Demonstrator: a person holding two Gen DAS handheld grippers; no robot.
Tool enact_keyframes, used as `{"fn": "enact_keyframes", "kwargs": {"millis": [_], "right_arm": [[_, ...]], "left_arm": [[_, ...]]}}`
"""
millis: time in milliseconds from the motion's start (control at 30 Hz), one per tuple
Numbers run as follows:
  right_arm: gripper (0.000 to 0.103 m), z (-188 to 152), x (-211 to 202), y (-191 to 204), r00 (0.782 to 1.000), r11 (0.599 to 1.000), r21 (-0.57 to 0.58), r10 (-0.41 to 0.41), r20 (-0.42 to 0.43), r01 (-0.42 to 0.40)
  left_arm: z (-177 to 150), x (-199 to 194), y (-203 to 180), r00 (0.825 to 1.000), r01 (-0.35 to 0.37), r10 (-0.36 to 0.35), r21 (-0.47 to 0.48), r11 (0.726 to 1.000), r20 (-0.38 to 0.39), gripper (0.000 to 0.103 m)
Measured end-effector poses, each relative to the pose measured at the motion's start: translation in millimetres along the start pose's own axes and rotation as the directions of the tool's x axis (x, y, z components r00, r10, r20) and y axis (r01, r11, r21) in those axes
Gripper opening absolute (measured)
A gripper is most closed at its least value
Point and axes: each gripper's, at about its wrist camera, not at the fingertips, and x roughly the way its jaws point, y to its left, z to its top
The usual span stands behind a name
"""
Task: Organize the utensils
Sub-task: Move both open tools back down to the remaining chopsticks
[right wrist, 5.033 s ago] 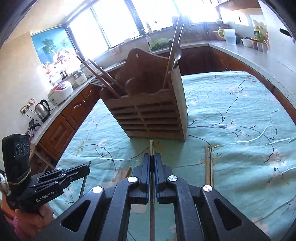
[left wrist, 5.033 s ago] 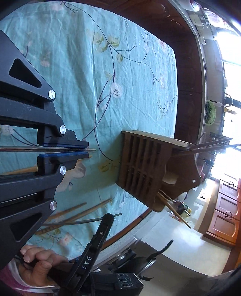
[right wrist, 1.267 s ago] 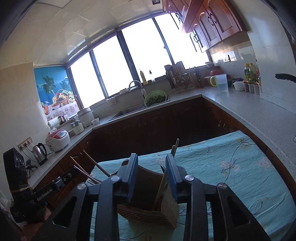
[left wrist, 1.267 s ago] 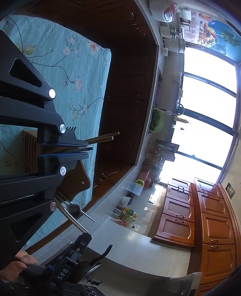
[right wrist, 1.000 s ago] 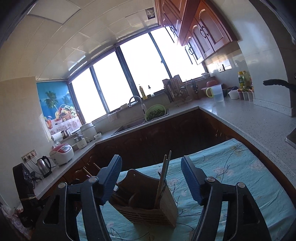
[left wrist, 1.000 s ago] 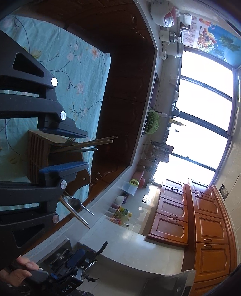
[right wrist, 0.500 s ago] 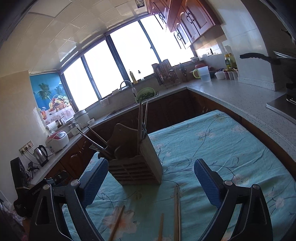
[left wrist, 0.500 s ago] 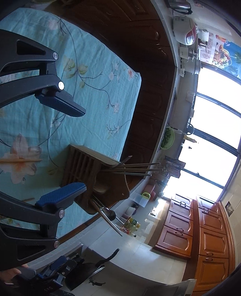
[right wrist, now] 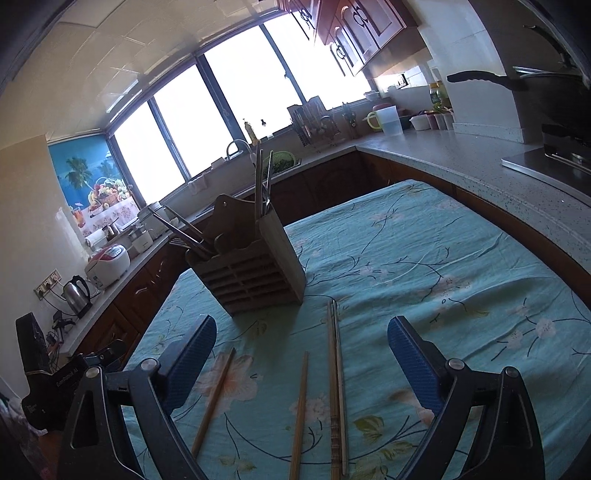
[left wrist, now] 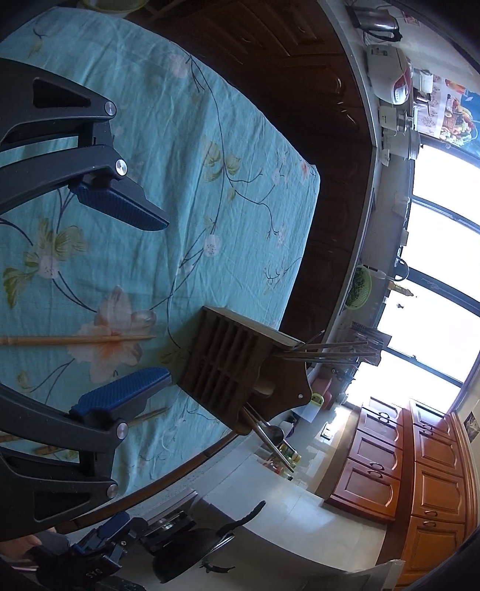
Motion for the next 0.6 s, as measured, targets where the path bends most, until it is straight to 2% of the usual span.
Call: {"fn": "enact_keyframes", "kwargs": {"millis": [367, 600], "right_arm": [[0.095, -26, -1, 1, 0.997, 0.998, -0.060, -0.027, -0.066, 0.023], [0.095, -34, 10, 6, 0.994, 0.995, -0.101, -0.028, -0.109, 0.017]], "left_arm": [[-29, -3, 1, 0.996, -0.020, 0.021, 0.008, 1.000, -0.084, 0.076], [-31, 5, -6, 0.991, -0.035, 0.038, 0.031, 0.999, -0.127, 0.076]]}}
